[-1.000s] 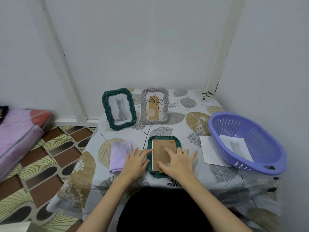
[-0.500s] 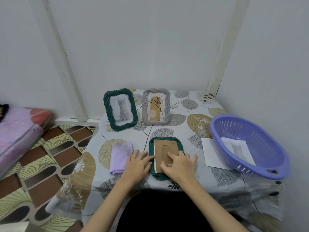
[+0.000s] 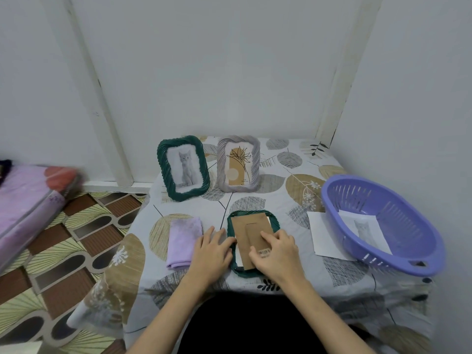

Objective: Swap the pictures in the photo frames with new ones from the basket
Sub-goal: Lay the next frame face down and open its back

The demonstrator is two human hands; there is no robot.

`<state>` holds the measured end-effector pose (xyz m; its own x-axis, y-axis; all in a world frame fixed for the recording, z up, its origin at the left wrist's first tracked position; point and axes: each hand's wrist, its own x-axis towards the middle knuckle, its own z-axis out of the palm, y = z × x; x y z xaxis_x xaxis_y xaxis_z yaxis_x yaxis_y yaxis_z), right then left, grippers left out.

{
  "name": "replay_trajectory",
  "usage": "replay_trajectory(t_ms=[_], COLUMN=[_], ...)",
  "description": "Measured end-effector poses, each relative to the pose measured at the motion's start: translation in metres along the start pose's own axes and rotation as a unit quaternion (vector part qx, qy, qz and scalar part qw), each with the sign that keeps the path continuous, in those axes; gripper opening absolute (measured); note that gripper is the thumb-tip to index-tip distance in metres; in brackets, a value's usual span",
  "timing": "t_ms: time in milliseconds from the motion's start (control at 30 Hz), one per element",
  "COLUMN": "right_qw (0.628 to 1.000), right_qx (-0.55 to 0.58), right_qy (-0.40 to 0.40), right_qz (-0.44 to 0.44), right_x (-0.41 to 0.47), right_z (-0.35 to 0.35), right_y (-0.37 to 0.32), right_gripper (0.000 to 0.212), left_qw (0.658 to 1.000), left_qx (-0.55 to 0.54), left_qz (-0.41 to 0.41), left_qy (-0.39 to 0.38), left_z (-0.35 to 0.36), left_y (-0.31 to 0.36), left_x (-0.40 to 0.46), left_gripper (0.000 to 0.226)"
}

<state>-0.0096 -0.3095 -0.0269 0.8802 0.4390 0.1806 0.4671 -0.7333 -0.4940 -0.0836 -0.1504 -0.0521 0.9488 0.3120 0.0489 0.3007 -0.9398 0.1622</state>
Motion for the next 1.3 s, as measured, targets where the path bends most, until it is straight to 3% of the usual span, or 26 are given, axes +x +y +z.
replay_trajectory(t_ms=[333, 667, 867, 1033, 1300], right_qw=[0.997, 0.995, 0.993, 0.994, 0.995], right_qx=[-0.054, 0.047, 0.018, -0.041, -0.058], right_qy=[-0.056, 0.086, 0.094, 0.053, 0.062], right_qz=[-0.002, 0.021, 0.07, 0.083, 0.058], right_x=[-0.001, -0.007, -0.003, -0.007, -0.01], right_z=[0.004, -0.007, -0.019, -0.017, -0.006], right_y=[0.007, 0.033, 0.055, 0.06, 0.053], right_gripper=[0.058, 0.048, 0.053, 0.054, 0.047], left_qw=[1.0, 0.996, 0.994, 0.996, 0.997], left_qx=[0.0, 0.052, 0.052, -0.049, -0.043], left_qz=[0.008, -0.004, -0.024, -0.064, -0.065], left_qy=[0.023, 0.075, 0.095, 0.049, -0.019], left_z=[0.003, -0.015, -0.015, -0.011, -0.018], left_y=[0.006, 0.018, -0.002, -0.022, -0.025], left_x=[-0.002, -0.014, -0.022, -0.014, 0.011], left_gripper=[0.04, 0.036, 0.019, 0.039, 0.061])
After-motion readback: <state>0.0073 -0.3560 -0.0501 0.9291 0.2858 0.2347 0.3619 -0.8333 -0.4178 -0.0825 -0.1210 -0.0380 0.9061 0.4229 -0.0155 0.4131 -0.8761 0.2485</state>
